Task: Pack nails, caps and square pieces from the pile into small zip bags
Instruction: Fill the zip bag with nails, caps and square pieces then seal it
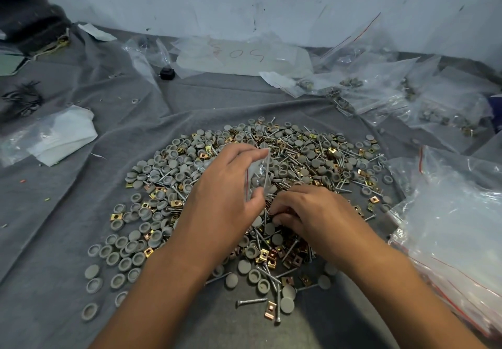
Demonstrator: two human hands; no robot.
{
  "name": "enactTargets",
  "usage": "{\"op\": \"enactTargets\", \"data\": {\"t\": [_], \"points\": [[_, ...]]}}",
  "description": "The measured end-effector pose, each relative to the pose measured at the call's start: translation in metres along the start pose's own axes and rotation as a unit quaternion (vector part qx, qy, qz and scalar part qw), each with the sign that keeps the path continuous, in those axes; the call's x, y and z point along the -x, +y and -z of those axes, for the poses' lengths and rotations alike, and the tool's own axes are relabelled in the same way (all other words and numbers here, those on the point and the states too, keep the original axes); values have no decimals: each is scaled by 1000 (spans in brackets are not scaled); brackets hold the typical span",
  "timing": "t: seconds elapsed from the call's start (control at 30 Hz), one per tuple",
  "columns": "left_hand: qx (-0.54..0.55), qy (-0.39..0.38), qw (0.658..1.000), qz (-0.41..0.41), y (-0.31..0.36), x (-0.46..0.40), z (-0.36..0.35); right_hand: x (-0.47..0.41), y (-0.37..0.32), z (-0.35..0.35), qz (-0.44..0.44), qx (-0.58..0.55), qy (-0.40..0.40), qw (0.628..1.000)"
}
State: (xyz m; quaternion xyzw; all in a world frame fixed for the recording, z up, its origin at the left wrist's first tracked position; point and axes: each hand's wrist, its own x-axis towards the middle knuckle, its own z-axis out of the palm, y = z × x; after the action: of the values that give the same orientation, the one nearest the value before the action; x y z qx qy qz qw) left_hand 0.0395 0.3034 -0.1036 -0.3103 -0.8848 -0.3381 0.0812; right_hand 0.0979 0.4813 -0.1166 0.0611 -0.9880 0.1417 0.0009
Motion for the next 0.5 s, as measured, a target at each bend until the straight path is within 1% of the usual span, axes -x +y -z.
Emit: {"op": "enactTargets", "data": {"t": [0.1, 0.2, 0.23, 0.3, 0.4, 0.47, 0.5], "points": [[-6, -3, 1000, -1, -1, -1, -1, -1, 3, -2, -5, -39, 5, 999], [-8, -2, 1000, -1, 0, 0, -1, 2, 4, -6, 9, -33, 34, 999], [-8, -3, 1000, -2, 0, 0, -1, 2, 4, -6, 13, -48, 46, 998], [-9, -6, 1000, -4, 0, 0, -1, 2, 4, -1, 4, -111, 85, 990], [-6, -4, 1000, -5, 0, -1, 0, 1, 0, 10, 11, -225, 168, 960], [-10, -3, 1000, -7, 0, -1, -1, 1, -5, 15, 32, -257, 218, 941], [-13, -4, 1000, -7, 0, -1, -2, 1, -8, 15, 42, -249, 236, 938]]}}
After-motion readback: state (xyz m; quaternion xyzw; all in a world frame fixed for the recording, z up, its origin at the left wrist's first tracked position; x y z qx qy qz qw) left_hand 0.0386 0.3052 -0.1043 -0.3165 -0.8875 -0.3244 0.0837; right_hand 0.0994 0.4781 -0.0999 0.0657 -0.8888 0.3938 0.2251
